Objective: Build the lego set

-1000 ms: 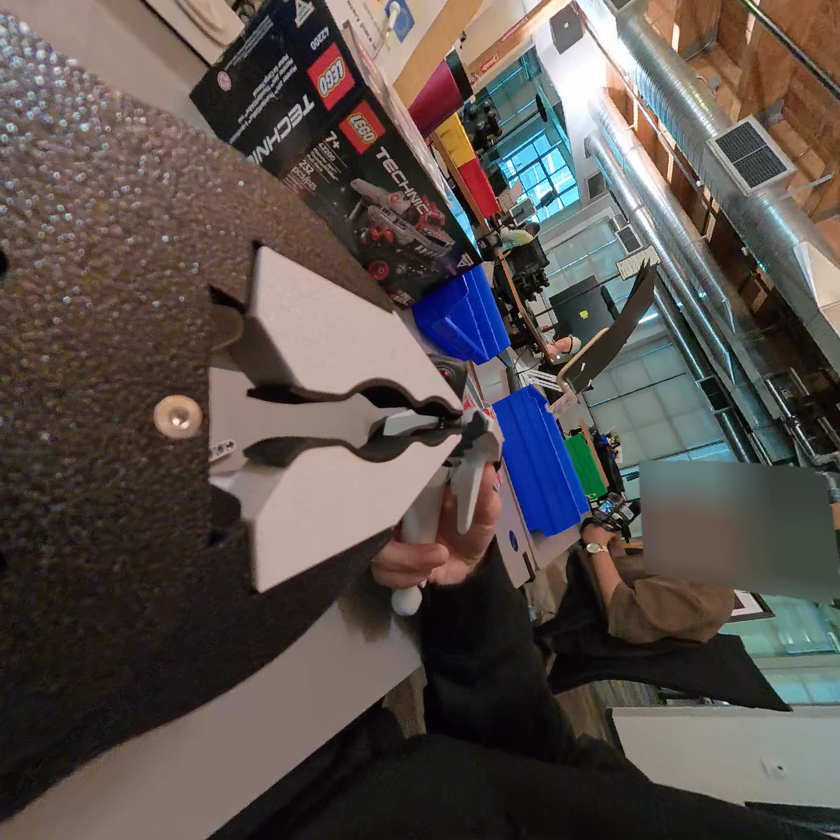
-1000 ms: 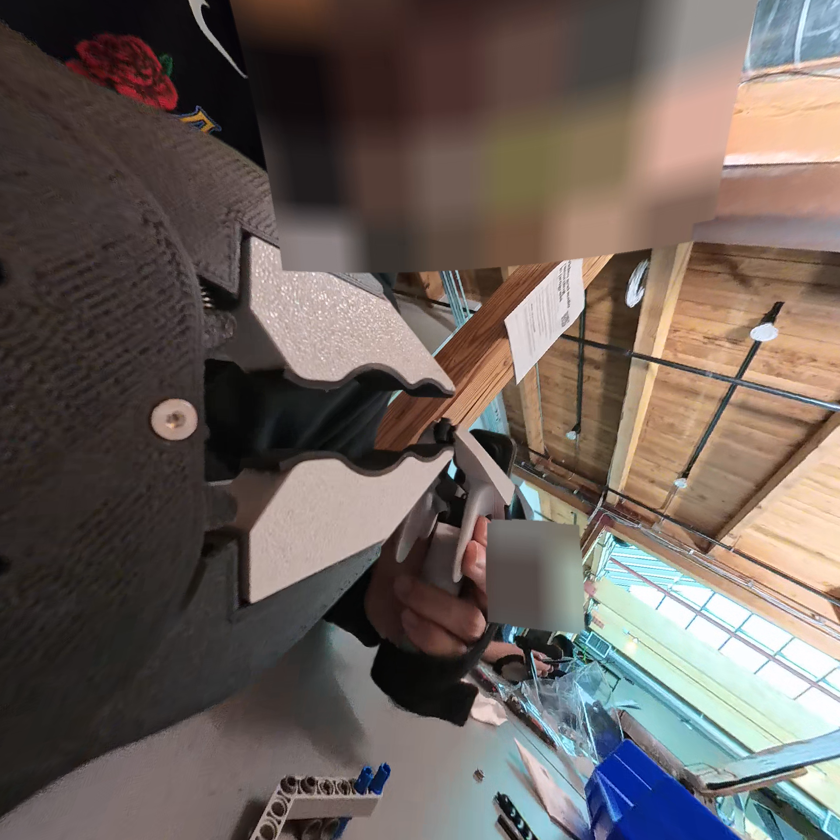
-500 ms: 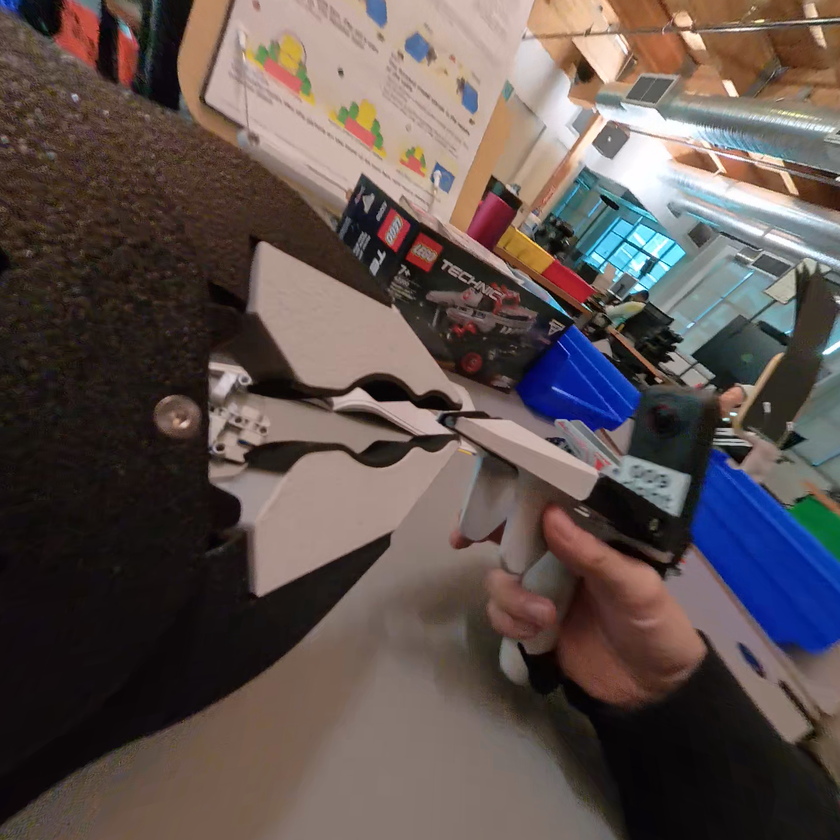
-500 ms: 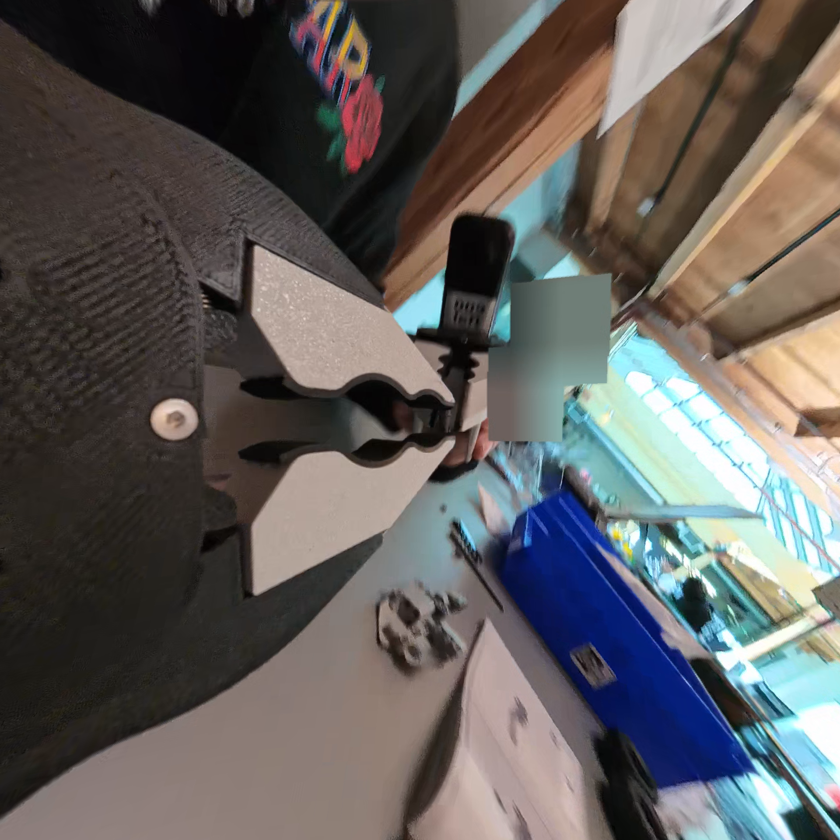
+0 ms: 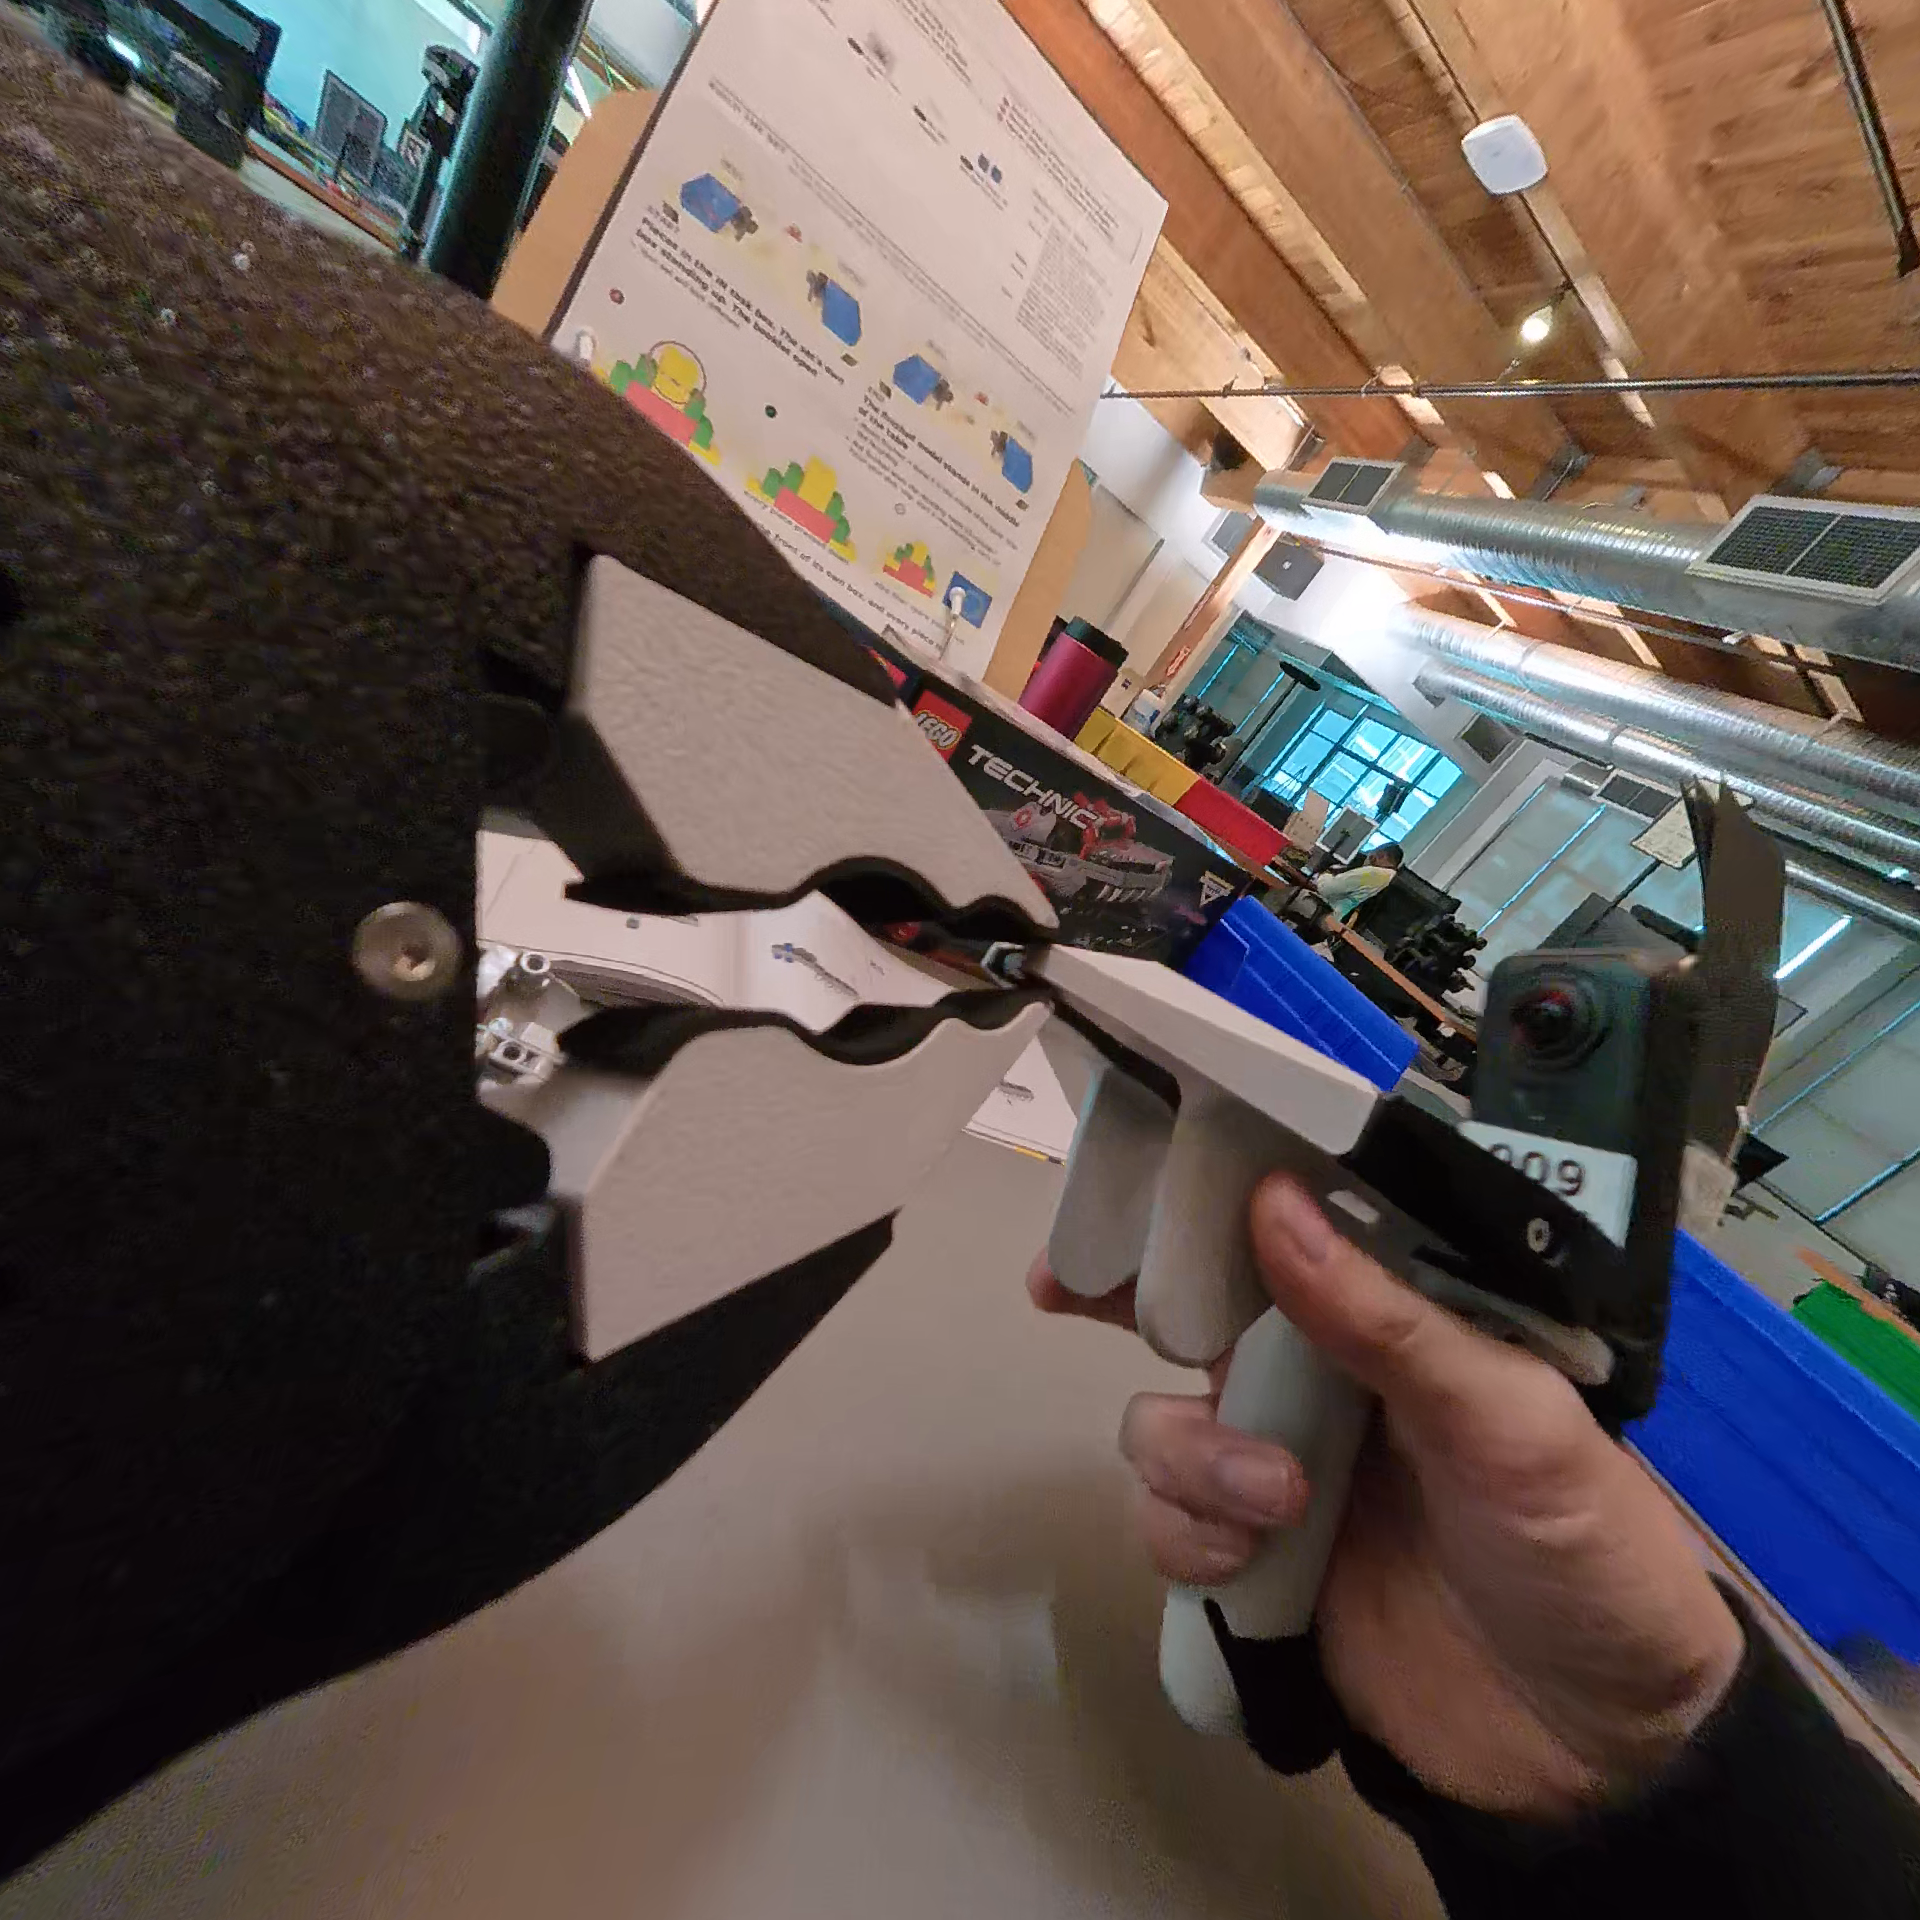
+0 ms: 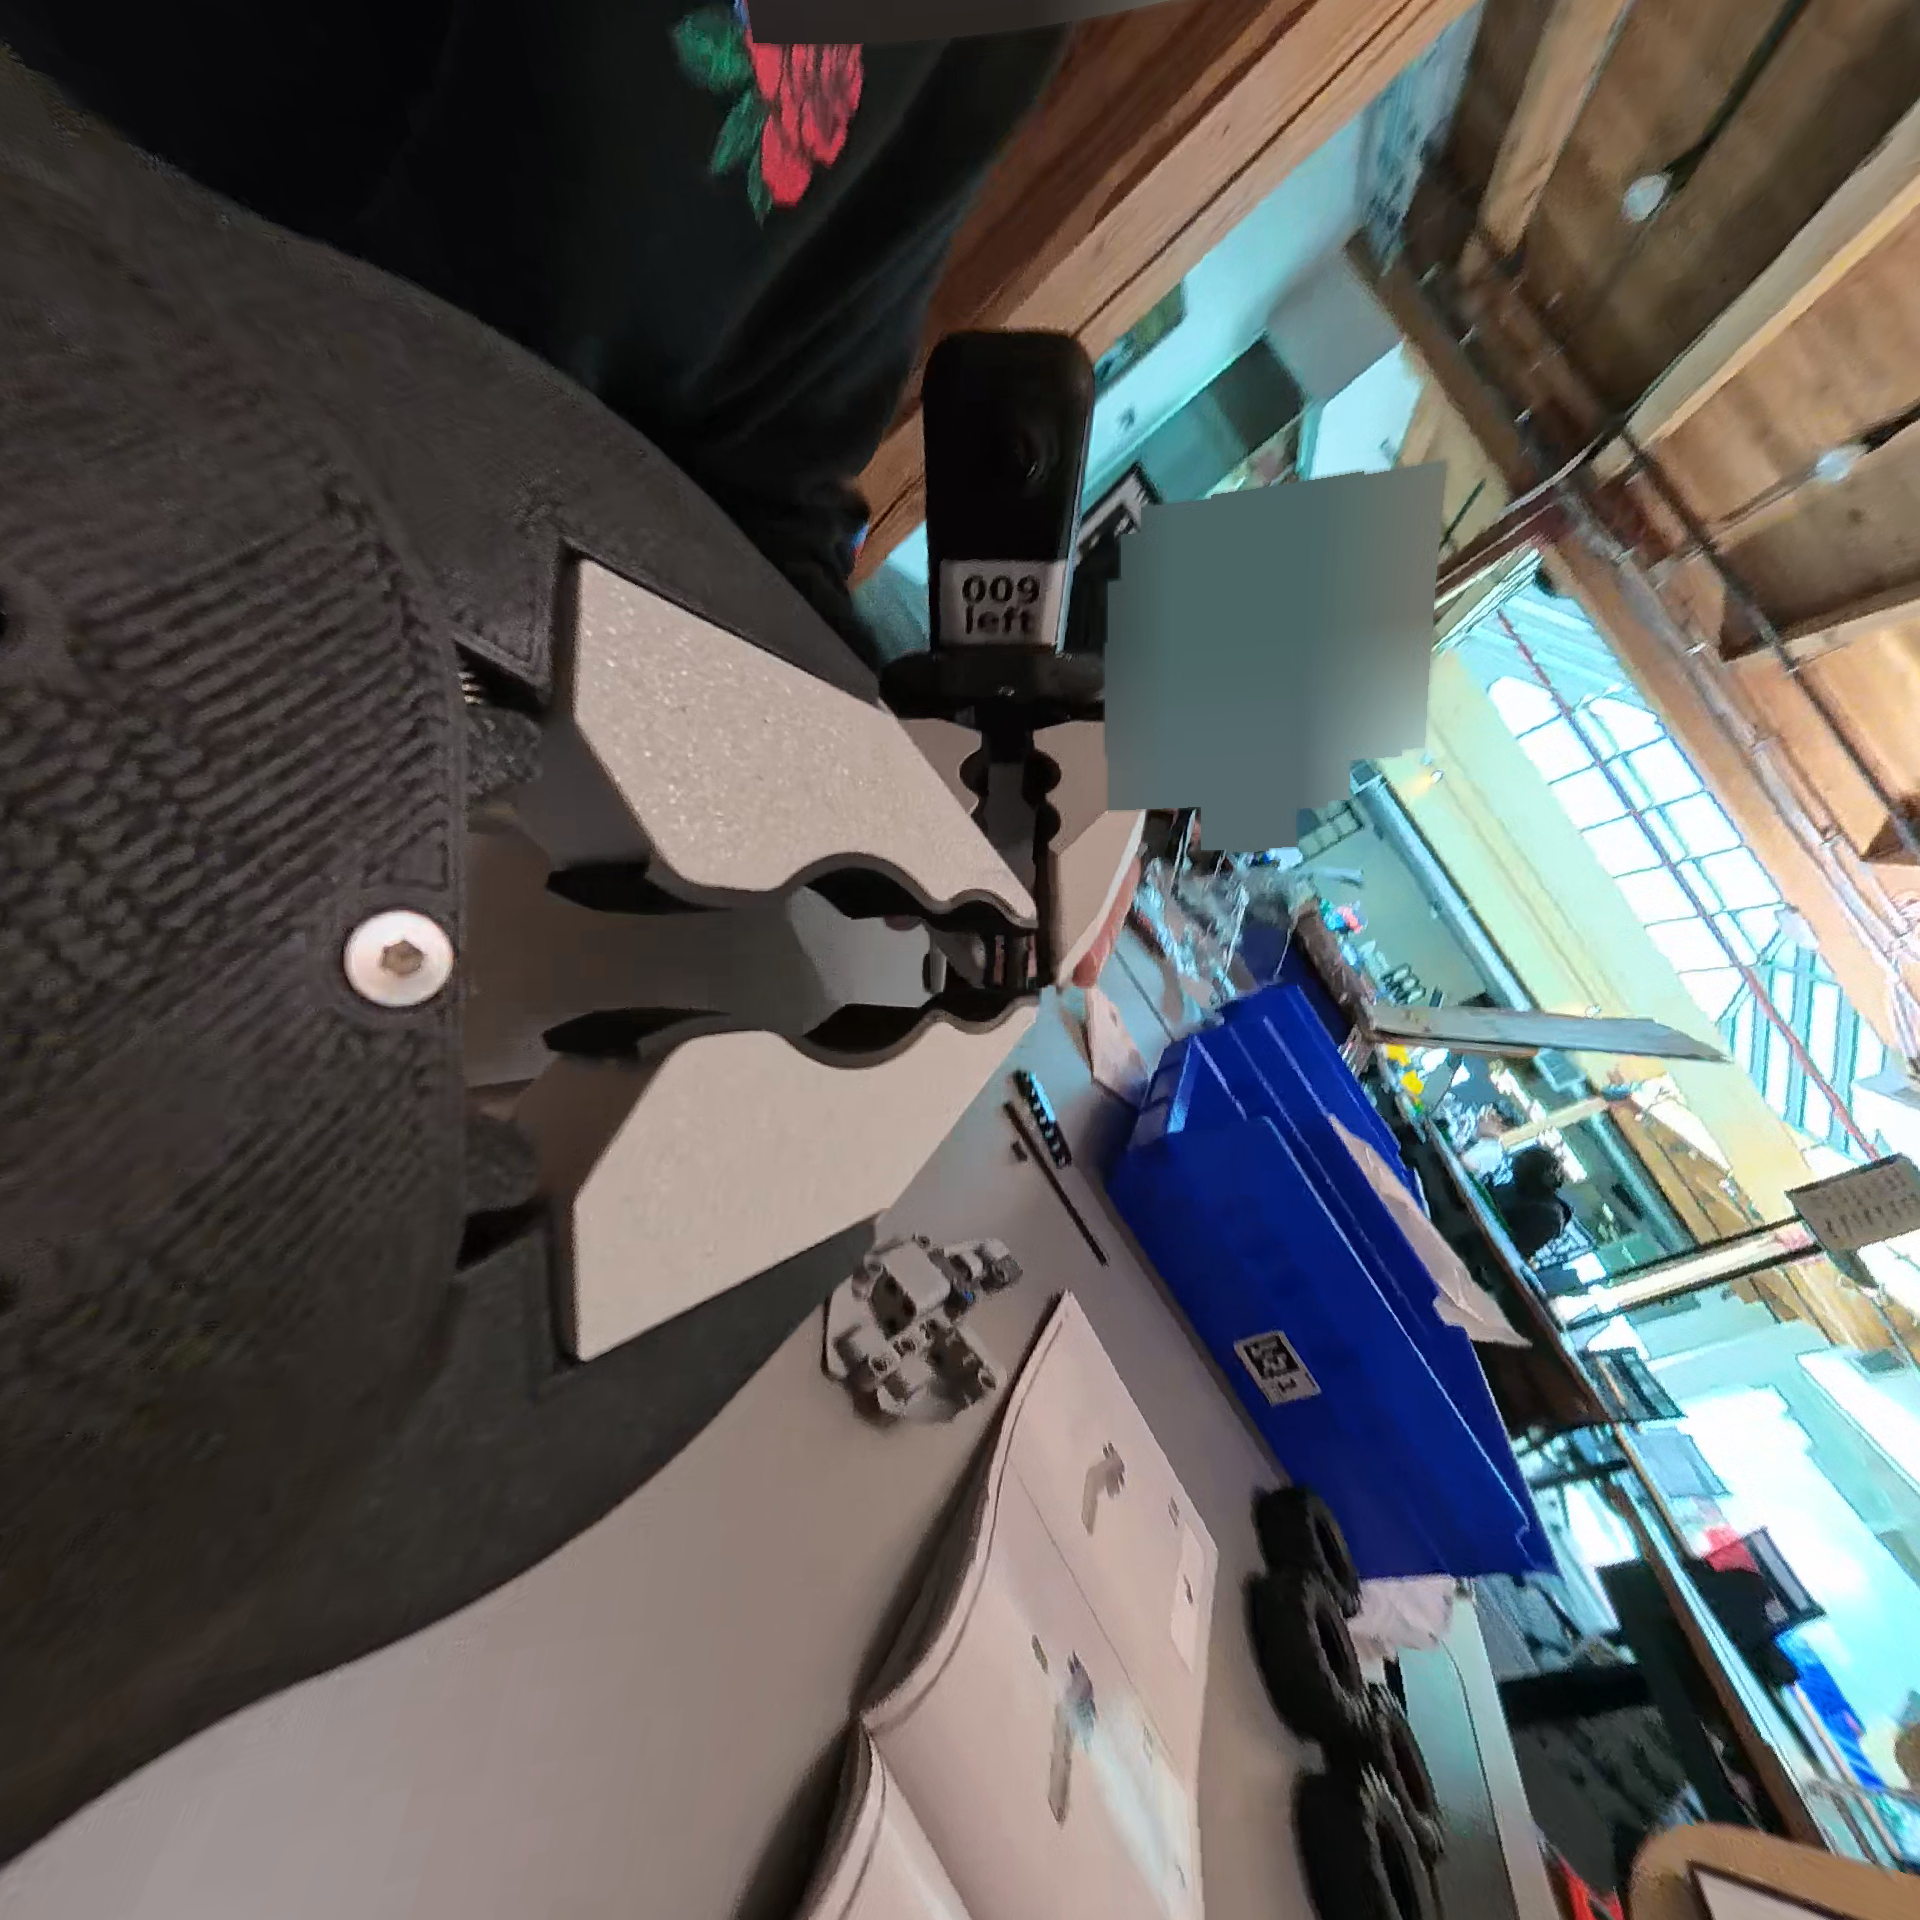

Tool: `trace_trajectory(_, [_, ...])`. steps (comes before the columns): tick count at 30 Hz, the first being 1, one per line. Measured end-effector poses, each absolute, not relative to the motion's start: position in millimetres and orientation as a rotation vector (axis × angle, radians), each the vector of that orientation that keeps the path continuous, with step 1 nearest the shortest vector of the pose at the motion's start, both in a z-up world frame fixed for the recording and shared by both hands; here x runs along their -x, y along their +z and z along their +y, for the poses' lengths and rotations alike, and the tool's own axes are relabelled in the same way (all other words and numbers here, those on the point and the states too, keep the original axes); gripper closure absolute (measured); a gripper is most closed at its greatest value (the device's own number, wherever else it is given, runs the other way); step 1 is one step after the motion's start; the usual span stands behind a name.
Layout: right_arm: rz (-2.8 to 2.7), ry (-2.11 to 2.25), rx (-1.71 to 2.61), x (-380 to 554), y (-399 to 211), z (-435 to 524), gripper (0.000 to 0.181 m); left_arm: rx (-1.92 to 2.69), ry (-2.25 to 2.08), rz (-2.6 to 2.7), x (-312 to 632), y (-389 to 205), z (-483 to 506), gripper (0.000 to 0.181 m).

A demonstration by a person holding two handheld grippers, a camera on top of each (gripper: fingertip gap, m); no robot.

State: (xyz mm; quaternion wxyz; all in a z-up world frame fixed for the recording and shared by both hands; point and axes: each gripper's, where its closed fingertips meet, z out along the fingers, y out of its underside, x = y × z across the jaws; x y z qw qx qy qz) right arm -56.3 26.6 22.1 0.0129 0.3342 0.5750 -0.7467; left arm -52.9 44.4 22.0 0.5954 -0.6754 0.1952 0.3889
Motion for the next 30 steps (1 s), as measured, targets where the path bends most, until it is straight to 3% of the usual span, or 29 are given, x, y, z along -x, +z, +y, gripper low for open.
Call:
trace_trajectory(20, [1.664, -2.379, -0.895, 42, 38, 26, 0.173, 1.495, 0.674, 0.396, 42, 35, 43, 0.179])
trace_trajectory(23, [1.545, -2.341, -0.852, 39, 41, 26, 0.156, 1.487, 0.607, 0.346, 47, 35, 41, 0.179])
trace_trajectory(25, [1.588, -2.321, -0.865, 41, 33, 25, 0.172, 1.502, 0.587, 0.342, 47, 34, 42, 0.179])
trace_trajectory(27, [1.570, -2.319, -0.865, 41, 33, 26, 0.163, 1.477, 0.560, 0.329, 46, 39, 42, 0.179])
trace_trajectory(30, [1.460, -2.317, -0.855, 42, 39, 33, 0.173, 1.429, 0.489, 0.317, 43, 47, 40, 0.179])
